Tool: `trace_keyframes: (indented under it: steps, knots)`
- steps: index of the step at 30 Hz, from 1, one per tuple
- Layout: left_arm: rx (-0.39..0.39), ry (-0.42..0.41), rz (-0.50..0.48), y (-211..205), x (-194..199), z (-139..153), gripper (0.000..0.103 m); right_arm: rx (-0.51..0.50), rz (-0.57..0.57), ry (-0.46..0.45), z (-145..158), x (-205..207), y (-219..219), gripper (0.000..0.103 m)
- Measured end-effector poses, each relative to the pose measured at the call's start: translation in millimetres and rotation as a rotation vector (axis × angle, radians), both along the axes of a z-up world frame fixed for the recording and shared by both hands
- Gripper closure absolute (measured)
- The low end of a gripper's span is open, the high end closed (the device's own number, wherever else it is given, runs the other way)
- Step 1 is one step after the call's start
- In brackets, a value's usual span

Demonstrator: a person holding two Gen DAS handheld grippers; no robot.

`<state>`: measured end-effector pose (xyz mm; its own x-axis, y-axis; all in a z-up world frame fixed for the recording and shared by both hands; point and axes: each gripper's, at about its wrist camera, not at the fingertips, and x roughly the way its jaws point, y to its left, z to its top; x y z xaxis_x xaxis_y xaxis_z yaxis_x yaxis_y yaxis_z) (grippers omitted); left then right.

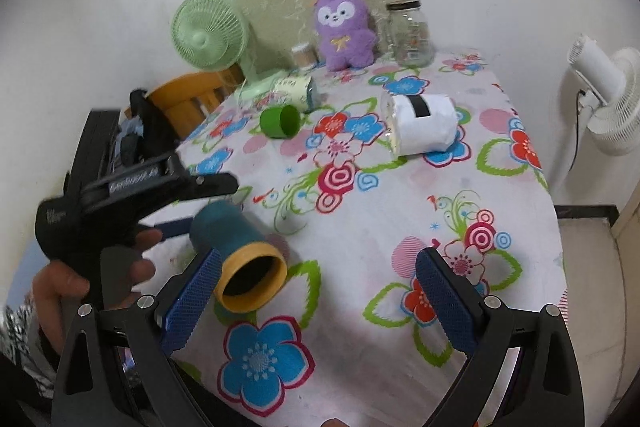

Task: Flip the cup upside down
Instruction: 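Bring the teal cup toward the left gripper and close the left gripper on its body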

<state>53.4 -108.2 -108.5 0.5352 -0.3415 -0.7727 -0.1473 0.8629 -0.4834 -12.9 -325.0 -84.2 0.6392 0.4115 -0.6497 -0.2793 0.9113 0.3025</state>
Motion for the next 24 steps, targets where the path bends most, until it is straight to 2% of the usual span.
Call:
trace_keyframes:
  steps: [10, 19, 22, 24]
  knots:
    - [0.037, 0.023, 0.023, -8, 2, -5, 0.000, -0.039, 0.076, 0.019, -12, 4, 9, 0.004]
    - [0.040, 0.057, 0.073, -3, 7, -15, 0.001, -0.080, 0.132, 0.033, -21, 11, 26, 0.004]
    - [0.055, 0.063, 0.072, -5, 6, -18, 0.006, -0.105, 0.129, 0.045, -26, 13, 30, 0.004]
    - [0.061, 0.072, 0.061, -7, 7, -20, 0.014, -0.114, 0.127, 0.048, -27, 13, 30, 0.004]
